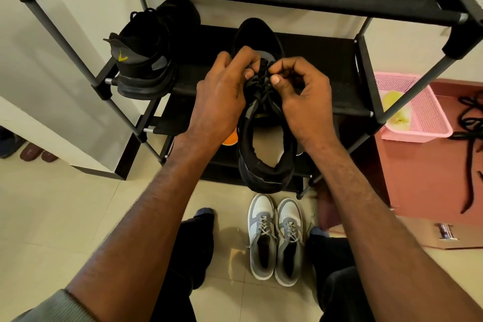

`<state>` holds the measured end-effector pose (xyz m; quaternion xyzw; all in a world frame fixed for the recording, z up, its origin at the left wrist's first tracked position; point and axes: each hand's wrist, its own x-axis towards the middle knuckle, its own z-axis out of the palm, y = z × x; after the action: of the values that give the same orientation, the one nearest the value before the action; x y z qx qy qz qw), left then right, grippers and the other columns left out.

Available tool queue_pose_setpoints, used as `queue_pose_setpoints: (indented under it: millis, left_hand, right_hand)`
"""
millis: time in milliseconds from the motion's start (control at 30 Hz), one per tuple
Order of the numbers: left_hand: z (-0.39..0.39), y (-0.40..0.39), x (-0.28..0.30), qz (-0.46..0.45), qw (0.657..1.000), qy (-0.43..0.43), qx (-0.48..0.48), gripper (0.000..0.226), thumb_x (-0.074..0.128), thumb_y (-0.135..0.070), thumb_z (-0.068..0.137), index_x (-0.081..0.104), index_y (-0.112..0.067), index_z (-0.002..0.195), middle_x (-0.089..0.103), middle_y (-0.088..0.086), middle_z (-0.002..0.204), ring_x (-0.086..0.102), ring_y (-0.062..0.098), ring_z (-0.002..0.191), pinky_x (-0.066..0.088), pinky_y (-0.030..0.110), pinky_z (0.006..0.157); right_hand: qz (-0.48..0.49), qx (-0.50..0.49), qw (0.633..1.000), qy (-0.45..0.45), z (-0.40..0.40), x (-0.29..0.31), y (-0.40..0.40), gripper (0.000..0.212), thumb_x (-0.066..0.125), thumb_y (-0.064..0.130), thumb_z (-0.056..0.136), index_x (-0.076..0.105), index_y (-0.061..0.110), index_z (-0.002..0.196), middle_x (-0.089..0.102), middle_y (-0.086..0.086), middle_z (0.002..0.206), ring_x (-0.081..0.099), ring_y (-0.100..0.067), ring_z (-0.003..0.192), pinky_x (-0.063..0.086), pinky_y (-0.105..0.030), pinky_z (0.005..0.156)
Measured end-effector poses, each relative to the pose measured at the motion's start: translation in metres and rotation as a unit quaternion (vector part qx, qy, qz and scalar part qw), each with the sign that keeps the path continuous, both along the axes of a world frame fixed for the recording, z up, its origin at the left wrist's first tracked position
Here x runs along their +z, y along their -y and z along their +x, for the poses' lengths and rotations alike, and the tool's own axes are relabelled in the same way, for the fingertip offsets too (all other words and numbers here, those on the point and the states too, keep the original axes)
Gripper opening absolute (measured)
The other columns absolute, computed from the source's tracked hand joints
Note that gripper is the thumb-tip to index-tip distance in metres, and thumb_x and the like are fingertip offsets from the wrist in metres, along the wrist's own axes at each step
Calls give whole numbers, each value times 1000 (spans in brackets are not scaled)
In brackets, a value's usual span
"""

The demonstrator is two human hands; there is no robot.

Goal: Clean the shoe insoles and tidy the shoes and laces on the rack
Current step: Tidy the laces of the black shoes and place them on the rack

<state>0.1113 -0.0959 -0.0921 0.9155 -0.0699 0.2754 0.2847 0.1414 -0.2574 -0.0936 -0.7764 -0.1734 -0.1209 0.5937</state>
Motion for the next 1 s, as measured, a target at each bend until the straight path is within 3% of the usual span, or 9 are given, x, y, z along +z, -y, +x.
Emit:
queue_pose_setpoints:
  millis: [267, 400, 600, 767, 1000]
  left_hand:
    - [-2, -2, 4, 14, 1000, -11, -9, 18, 47, -24, 106, 54, -27, 122, 50, 2, 106, 51, 14, 85, 53, 39, 68]
    - [-1, 0, 2, 23, 999, -22, 5, 20, 53, -15, 103, 53, -27, 118, 47, 0, 105, 49, 13, 83, 52, 33, 64]
    - [-5, -2, 5, -11, 999, -25, -25, 20, 46, -9, 104, 52, -22, 117, 50, 2, 109, 52, 14, 88, 53, 32, 68]
    - [-7, -5, 1, -32, 998, -32, -38, 21, 44, -13, 105, 53, -24, 121, 51, 2, 111, 53, 9, 92, 45, 19, 69]
    - [-4, -3, 1, -39, 998, -42, -12, 17, 41, -13, 105, 53, -22, 112, 50, 3, 104, 51, 13, 87, 43, 22, 67]
  right_hand:
    - [-19, -33, 999, 10, 0, 1, -6, 17, 70, 8, 92, 74, 23, 100, 69, -3, 102, 66, -10, 94, 58, -31, 89]
    - [-68, -63, 995, 33, -4, 0, -11, 23, 65, 11, 96, 66, 34, 95, 60, 8, 100, 59, -2, 90, 54, -29, 85]
    - [-99, -60, 992, 42, -4, -3, -12, 19, 56, 9, 100, 65, 25, 99, 53, 9, 100, 54, 1, 86, 43, -9, 74]
    - [-38, -38, 999, 1, -3, -2, -12, 27, 54, 4, 100, 63, 29, 97, 48, 11, 102, 54, 0, 92, 48, -16, 83]
    - [-29, -11, 1000, -7, -3, 1, -5, 24, 59, 2, 98, 66, 25, 105, 56, 2, 106, 55, 1, 93, 47, -15, 87]
